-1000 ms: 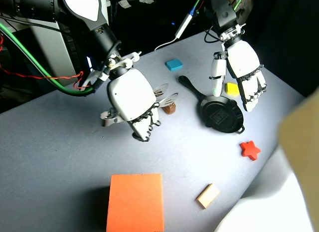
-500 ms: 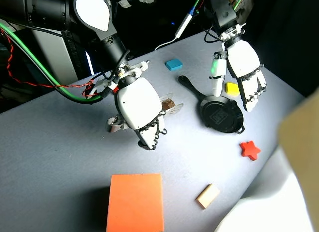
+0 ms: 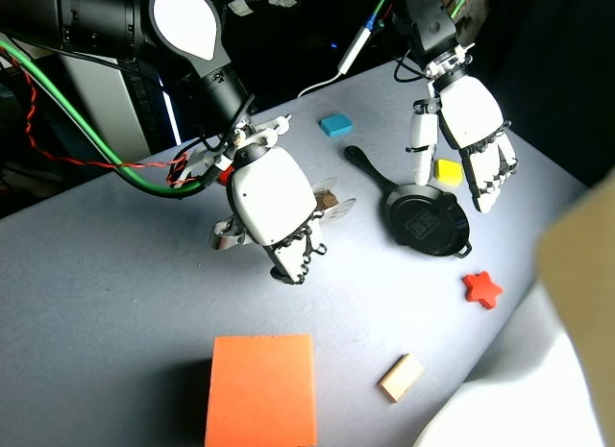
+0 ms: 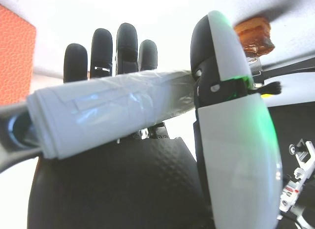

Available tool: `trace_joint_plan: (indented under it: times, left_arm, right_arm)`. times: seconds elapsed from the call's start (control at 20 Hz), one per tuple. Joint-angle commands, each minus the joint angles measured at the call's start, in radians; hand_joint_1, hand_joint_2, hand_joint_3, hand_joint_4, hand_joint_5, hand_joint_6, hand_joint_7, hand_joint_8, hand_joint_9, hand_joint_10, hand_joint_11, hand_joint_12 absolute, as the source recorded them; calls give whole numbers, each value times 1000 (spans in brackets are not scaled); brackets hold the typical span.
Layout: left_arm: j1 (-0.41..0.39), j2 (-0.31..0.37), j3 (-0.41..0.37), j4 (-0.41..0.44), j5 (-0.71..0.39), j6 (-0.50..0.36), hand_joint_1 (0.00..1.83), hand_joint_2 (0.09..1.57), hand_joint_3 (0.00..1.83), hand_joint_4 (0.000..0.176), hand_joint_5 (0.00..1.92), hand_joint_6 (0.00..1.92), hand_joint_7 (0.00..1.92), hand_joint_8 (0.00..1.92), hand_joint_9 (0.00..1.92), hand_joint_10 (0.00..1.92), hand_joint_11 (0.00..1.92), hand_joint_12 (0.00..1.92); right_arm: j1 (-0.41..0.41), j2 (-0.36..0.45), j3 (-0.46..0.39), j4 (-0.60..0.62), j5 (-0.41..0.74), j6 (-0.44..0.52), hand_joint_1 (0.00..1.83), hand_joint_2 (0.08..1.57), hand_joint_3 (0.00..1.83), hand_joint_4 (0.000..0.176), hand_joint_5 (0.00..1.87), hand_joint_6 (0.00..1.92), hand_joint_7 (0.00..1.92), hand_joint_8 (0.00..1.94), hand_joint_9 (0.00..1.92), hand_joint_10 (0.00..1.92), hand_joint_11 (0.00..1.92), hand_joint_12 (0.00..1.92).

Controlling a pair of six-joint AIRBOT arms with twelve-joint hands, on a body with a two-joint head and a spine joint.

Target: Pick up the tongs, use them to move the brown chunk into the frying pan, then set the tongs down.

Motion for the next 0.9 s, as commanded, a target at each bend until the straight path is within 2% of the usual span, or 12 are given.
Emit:
trace_joint_plan:
  times: [0.0, 0.2, 0.4, 0.5, 0.85]
  left_arm:
    - [-4, 7, -1, 45, -75, -1, 51, 1283, 0, 44, 134, 3, 263, 1, 304, 2, 0, 914]
    - [-2, 7, -8, 33, -75, -10, 62, 1280, 0, 41, 158, 5, 266, 1, 308, 1, 0, 936]
    - [-3, 7, -11, 32, -75, -7, 15, 1294, 5, 48, 142, 0, 263, 0, 304, 1, 0, 918]
    - [-3, 7, -13, 32, -77, -6, 6, 1293, 3, 40, 149, 3, 267, 2, 307, 3, 0, 926]
    - [-7, 7, -14, 32, -82, 0, 71, 1288, 0, 38, 166, 8, 271, 4, 313, 4, 0, 936]
  right_arm:
    - [1, 0, -6, -62, 10, -6, 993, 1147, 0, 0, 383, 557, 653, 81, 339, 735, 0, 1560]
    - [-5, 0, -19, -62, 10, -14, 985, 1145, 0, 0, 383, 570, 658, 78, 342, 742, 0, 1563]
    - [-8, 0, -24, -62, 13, -17, 972, 1149, 0, 0, 386, 574, 660, 76, 340, 743, 0, 1559]
    - [-8, -1, -24, -62, 14, -19, 978, 1149, 0, 0, 368, 569, 646, 69, 326, 739, 0, 1554]
    - [-16, -2, -24, -63, 20, -21, 952, 1154, 0, 0, 386, 579, 664, 71, 342, 740, 0, 1555]
